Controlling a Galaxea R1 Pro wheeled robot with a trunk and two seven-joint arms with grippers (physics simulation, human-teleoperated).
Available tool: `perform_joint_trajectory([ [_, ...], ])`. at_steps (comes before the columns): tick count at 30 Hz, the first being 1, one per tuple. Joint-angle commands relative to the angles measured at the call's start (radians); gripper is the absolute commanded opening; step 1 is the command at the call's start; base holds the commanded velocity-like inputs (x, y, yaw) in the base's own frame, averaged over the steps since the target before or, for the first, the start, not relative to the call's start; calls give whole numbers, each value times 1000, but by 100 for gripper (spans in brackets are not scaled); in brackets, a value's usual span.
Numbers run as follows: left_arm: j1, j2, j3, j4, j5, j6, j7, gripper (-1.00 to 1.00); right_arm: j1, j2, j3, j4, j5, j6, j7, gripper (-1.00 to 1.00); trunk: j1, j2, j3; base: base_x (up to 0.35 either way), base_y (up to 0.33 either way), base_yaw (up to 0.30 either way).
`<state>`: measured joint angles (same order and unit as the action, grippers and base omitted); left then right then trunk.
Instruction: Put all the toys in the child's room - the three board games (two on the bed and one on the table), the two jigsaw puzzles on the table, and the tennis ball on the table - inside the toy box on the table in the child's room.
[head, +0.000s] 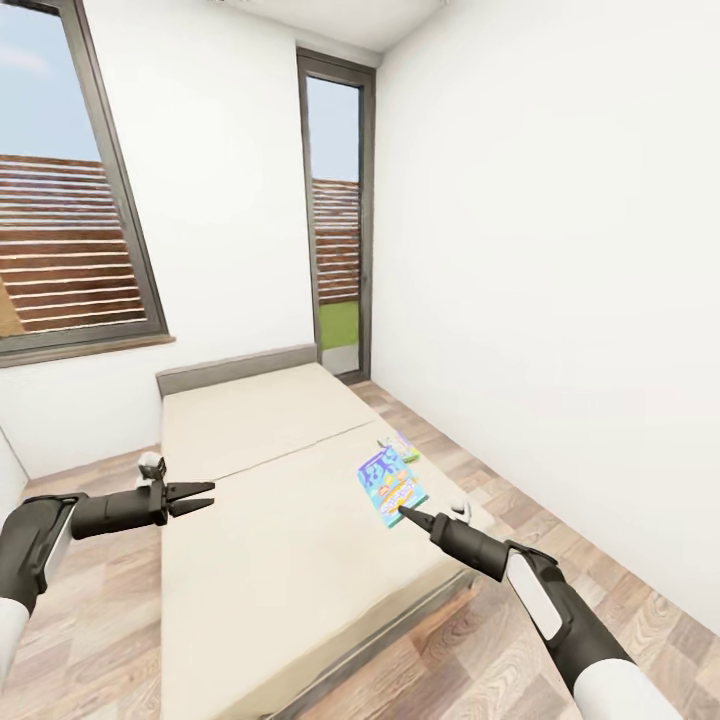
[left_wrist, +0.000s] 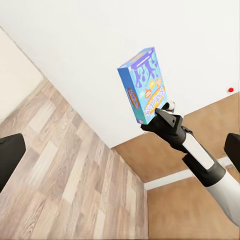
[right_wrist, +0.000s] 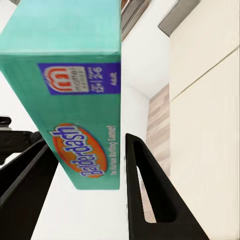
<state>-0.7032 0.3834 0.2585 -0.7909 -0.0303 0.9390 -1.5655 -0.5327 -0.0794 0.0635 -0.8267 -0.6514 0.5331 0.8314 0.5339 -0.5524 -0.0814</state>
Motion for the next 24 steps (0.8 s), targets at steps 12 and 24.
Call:
perform_joint_trajectory([
  [12,-1,-1,-1,-1,-3,11,-5,100,-1,-5,2,2,-11,7,5,-100,-46,83,49,0,0,-220],
  [24,1,-8,-5,2,-15,3,11,100,4,-7,-4,7,-11,1,6,-100,-84,152,94,0,0,-220],
])
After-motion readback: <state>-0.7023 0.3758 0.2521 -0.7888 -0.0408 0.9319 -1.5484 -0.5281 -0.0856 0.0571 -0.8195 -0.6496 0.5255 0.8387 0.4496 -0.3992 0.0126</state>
